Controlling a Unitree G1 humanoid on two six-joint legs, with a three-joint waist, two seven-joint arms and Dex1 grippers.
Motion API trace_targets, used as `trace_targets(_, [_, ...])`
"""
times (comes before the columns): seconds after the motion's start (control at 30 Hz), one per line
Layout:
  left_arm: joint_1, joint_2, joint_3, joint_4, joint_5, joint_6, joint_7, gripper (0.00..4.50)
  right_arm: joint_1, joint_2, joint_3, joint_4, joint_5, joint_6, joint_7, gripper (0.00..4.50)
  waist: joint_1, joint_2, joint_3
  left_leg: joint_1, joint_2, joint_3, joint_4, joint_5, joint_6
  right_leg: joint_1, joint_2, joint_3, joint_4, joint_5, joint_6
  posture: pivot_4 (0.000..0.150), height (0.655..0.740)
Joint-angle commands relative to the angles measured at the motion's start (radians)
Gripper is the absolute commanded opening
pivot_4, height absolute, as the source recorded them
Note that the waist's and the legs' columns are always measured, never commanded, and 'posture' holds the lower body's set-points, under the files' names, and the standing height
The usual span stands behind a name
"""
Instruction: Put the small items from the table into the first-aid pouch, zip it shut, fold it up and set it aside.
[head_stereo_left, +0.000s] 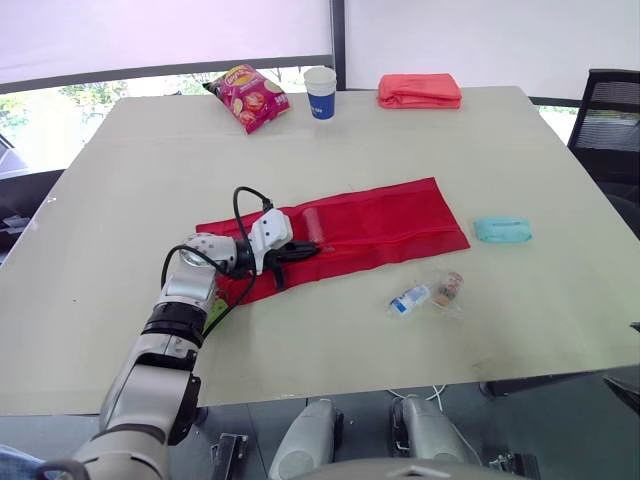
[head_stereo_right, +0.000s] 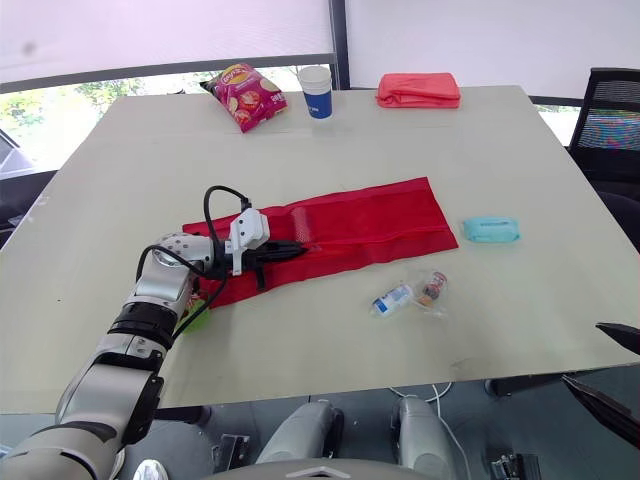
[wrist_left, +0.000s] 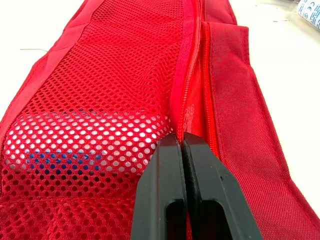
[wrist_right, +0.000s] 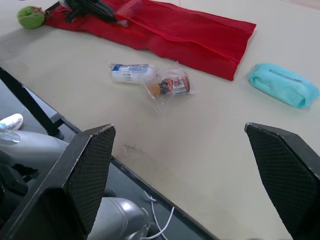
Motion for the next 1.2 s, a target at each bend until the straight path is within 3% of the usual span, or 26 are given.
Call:
trace_targets(0.03, [-0.01,0.016,0.017,-0.006,0.005,-0.01,0.0,0.0,-0.023,-0.017,0.012,-0.024,-0.002,-0.013,-0.011,4.4,0.0,0.0,0.0,0.0,0.0,0.0,0.0,0.0,0.0,0.0,0.0,0.0,0.0,0.0,0.0,0.15,0.7395])
trace_targets(0.23, [-0.014,0.012,0.008,-0.007,0.012,-0.018,-0.001,0.0,-0.14,-0.097,0.147,-0.02,-0.09,-0.028,-0.039,4.4,-0.001,0.0,0.0,0.0,0.0,0.0,0.0,0.0,0.0,0.0,0.0,-0.001,0.0,0.0,0.0,0.15,0.7395])
trace_targets(0.53, [-0.031,-0.007,-0.009,0.003,0.035,-0.05,-0.001,0.0,-0.59,-0.289,0.643,0.13,-0.329,-0.11,-0.027,4.4,0.001,-0.003,0.001,0.0,0.0,0.001,0.002,0.0,0.0,0.0,0.0,-0.005,0.0,0.001,0.001,0.15,0.7395])
trace_targets(0.8, [-0.034,-0.023,-0.012,0.001,0.046,-0.067,-0.001,0.0,-0.999,-0.264,1.019,0.339,-0.499,-0.219,0.077,4.4,0.0,-0.004,0.003,-0.001,-0.001,0.001,0.003,0.0,0.0,0.0,0.0,-0.005,-0.001,0.001,0.001,0.15,0.7395])
trace_targets(1.03, [-0.037,-0.028,-0.022,0.01,0.059,-0.088,-0.005,0.0,-1.215,-0.208,1.221,0.479,-0.605,-0.28,0.188,4.4,-0.001,-0.004,0.003,-0.001,-0.001,0.001,0.004,0.001,0.0,0.0,0.0,-0.005,-0.001,0.002,0.0,0.15,0.7395])
trace_targets(1.2, [-0.036,-0.033,-0.023,0.007,0.064,-0.093,-0.009,0.0,-1.321,-0.145,1.315,0.535,-0.669,-0.215,0.189,4.4,0.001,-0.004,0.003,-0.001,-0.002,0.001,0.004,0.001,0.0,0.0,0.0,-0.005,0.0,0.004,-0.003,0.15,0.7395])
